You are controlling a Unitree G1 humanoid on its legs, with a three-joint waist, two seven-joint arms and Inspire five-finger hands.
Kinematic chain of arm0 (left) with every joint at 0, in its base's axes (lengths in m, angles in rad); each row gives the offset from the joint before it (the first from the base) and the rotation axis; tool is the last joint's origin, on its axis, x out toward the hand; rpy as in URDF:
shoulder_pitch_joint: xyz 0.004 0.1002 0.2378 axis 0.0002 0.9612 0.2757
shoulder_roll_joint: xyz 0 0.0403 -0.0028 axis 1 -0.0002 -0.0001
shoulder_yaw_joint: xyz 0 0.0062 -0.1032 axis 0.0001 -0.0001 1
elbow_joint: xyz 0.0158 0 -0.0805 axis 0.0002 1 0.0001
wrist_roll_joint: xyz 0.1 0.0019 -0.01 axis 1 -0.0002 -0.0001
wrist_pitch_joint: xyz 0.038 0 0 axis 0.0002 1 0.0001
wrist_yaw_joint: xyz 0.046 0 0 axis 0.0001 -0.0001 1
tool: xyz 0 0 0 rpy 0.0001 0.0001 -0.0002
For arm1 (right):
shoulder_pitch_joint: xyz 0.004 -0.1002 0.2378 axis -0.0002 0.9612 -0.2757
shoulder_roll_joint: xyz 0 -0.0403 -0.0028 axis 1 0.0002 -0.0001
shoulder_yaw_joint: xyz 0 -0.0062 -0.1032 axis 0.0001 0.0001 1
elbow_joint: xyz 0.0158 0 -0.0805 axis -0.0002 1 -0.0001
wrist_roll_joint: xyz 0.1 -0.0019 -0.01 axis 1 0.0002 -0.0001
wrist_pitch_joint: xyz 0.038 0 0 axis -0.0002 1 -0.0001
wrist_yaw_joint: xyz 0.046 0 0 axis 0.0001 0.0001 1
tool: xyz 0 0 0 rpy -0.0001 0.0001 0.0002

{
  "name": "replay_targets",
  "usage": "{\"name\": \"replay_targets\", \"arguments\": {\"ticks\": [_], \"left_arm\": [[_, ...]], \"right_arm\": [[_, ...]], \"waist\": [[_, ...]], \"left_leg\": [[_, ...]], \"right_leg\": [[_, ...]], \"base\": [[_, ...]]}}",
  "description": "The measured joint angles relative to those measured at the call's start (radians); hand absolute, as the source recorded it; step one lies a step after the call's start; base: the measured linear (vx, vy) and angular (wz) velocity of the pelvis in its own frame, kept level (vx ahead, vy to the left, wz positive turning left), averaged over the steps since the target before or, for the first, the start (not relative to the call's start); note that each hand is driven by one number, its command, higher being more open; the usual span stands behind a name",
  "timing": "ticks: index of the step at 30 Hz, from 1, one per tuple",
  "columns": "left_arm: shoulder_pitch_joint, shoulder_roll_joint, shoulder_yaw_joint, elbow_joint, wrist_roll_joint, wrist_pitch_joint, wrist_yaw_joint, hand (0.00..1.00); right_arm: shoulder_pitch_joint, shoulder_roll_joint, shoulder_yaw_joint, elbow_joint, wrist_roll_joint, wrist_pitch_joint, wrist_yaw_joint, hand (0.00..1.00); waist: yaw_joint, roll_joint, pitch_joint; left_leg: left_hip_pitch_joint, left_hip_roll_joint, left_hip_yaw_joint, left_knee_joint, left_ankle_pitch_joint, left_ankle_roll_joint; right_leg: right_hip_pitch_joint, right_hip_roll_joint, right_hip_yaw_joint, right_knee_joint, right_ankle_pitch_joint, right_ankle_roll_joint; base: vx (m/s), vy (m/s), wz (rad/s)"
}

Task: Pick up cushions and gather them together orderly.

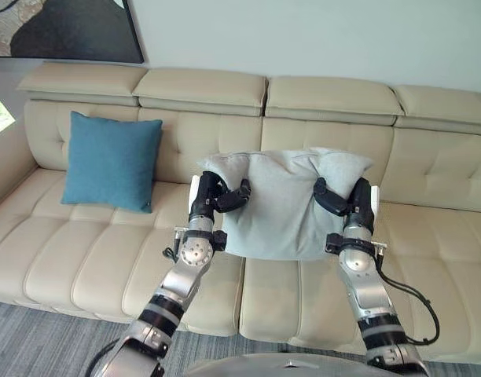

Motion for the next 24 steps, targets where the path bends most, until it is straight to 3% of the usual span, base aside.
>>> {"name": "replay_targets", "arguments": {"ticks": [5,7,14,18,19,20,24], "left_arm": [[-0.136,0.034,0.0,0.063,0.0,0.022,0.021,0.0],[-0.218,0.061,0.009,0.064,0.0,0.022,0.042,0.0],[-0.46,0.135,0.087,0.109,-0.005,0.023,0.094,0.0],[-0.562,0.158,0.103,0.134,-0.019,0.023,0.123,0.0],[-0.575,0.163,0.105,0.143,-0.02,0.023,0.129,0.0],[-0.6,0.166,0.115,0.157,-0.031,0.023,0.137,1.0],[-0.697,0.173,0.127,0.235,-0.04,0.013,0.152,1.0]], "right_arm": [[-0.135,-0.003,0.005,0.068,0.0,0.017,-0.03,0.0],[-0.244,-0.005,0.005,0.107,0.0,0.018,-0.053,0.0],[-0.554,-0.02,0.017,0.254,0.013,0.024,-0.085,0.0],[-0.696,-0.056,0.03,0.312,0.024,0.037,-0.094,0.0],[-0.719,-0.064,0.036,0.322,0.034,0.038,-0.096,1.0],[-0.767,-0.074,0.041,0.345,0.052,0.038,-0.099,1.0],[-0.874,-0.093,0.057,0.409,0.052,0.038,-0.114,1.0]], "waist": [[-0.002,-0.031,0.054],[-0.003,-0.039,0.122],[0.0,-0.034,0.298],[-0.003,-0.025,0.388],[-0.004,-0.022,0.398],[-0.011,-0.017,0.422],[-0.021,-0.01,0.429]], "left_leg": [[-0.053,-0.007,0.008,0.026,0.004,-0.001],[-0.106,-0.015,0.028,0.062,0.004,-0.001],[-0.319,-0.012,0.085,0.17,0.002,0.002],[-0.394,-0.01,0.093,0.205,0.003,0.002],[-0.407,-0.01,0.094,0.21,0.003,0.002],[-0.423,-0.011,0.094,0.213,0.005,0.004],[-0.467,-0.015,0.093,0.216,0.009,0.008]], "right_leg": [[-0.062,-0.008,0.013,0.033,0.005,-0.003],[-0.128,-0.017,0.036,0.074,0.01,-0.005],[-0.321,-0.011,0.092,0.08,0.084,-0.012],[-0.381,-0.009,0.101,0.072,0.113,-0.013],[-0.391,-0.009,0.102,0.07,0.117,-0.013],[-0.405,-0.009,0.102,0.066,0.123,-0.012],[-0.439,-0.01,0.103,0.05,0.139,-0.01]], "base": [[-0.05,0.007,-0.07],[-0.08,0.009,-0.19],[-0.1,0.013,-0.24],[-0.06,-0.034,-0.06],[-0.01,-0.047,-0.02],[-0.01,-0.048,0.0],[0.02,-0.039,0.01]]}}
